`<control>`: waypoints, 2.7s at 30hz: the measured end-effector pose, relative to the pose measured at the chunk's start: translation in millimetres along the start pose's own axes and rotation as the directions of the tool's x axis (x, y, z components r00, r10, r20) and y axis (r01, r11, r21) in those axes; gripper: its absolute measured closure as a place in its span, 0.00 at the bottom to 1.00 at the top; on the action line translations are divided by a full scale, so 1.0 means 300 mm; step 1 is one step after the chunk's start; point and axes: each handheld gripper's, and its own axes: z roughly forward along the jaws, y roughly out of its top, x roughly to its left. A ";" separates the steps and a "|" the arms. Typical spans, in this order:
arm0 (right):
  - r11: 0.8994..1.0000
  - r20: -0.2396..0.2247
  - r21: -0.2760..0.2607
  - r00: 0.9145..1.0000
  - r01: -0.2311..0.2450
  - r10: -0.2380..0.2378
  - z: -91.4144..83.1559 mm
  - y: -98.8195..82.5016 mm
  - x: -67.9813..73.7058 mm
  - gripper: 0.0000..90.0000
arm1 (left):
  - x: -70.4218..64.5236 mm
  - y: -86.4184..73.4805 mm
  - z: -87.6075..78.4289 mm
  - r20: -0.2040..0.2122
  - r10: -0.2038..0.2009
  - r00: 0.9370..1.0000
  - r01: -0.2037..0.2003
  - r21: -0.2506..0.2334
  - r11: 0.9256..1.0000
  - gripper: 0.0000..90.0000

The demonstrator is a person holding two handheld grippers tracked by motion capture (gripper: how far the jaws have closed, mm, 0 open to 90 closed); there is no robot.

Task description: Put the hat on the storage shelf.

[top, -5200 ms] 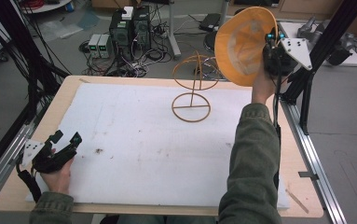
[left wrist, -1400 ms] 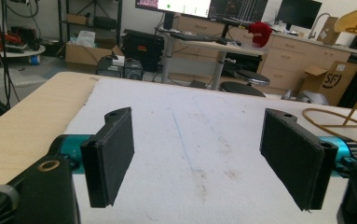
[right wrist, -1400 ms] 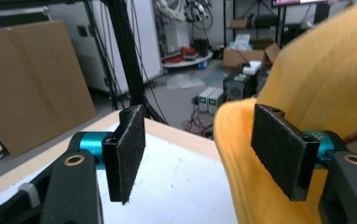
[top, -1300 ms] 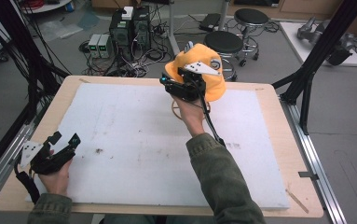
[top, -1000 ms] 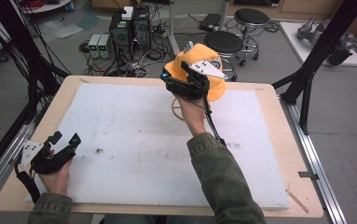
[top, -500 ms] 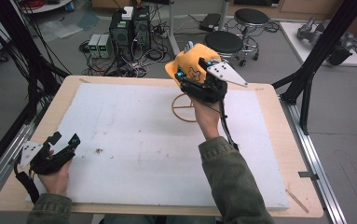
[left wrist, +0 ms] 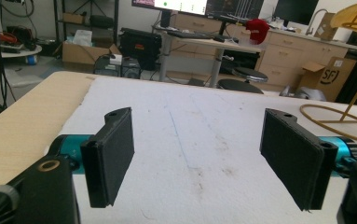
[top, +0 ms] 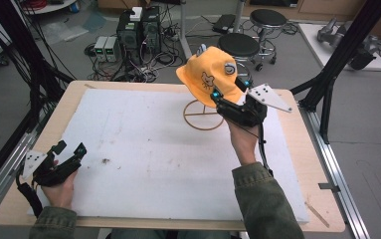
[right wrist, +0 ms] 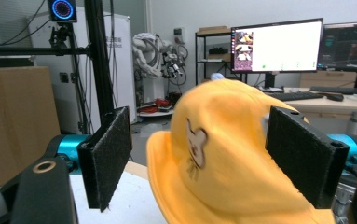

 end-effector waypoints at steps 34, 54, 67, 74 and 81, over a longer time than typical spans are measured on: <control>0.990 0.119 0.135 0.991 0.038 -0.054 -0.325 -0.167 -0.101 0.17 | 0.000 -0.002 -0.001 0.006 -0.017 1.000 0.017 0.005 1.000 0.29; 0.973 0.254 0.229 0.967 -0.040 -0.020 -0.447 -0.355 -0.186 0.13 | 0.000 -0.001 -0.001 0.001 -0.021 1.000 0.021 0.002 1.000 0.29; 0.959 0.361 0.275 0.932 -0.070 -0.035 -0.488 -0.467 -0.203 0.13 | 0.005 -0.005 0.005 0.006 -0.024 1.000 0.024 0.012 1.000 0.29; 0.960 0.364 0.274 0.931 -0.065 -0.041 -0.501 -0.479 -0.193 0.13 | -0.003 -0.001 0.005 0.009 -0.020 1.000 0.020 0.006 1.000 0.29; 0.961 0.359 0.268 0.933 -0.064 -0.037 -0.508 -0.476 -0.186 0.13 | -0.005 -0.001 0.006 0.009 -0.019 1.000 0.019 0.004 1.000 0.29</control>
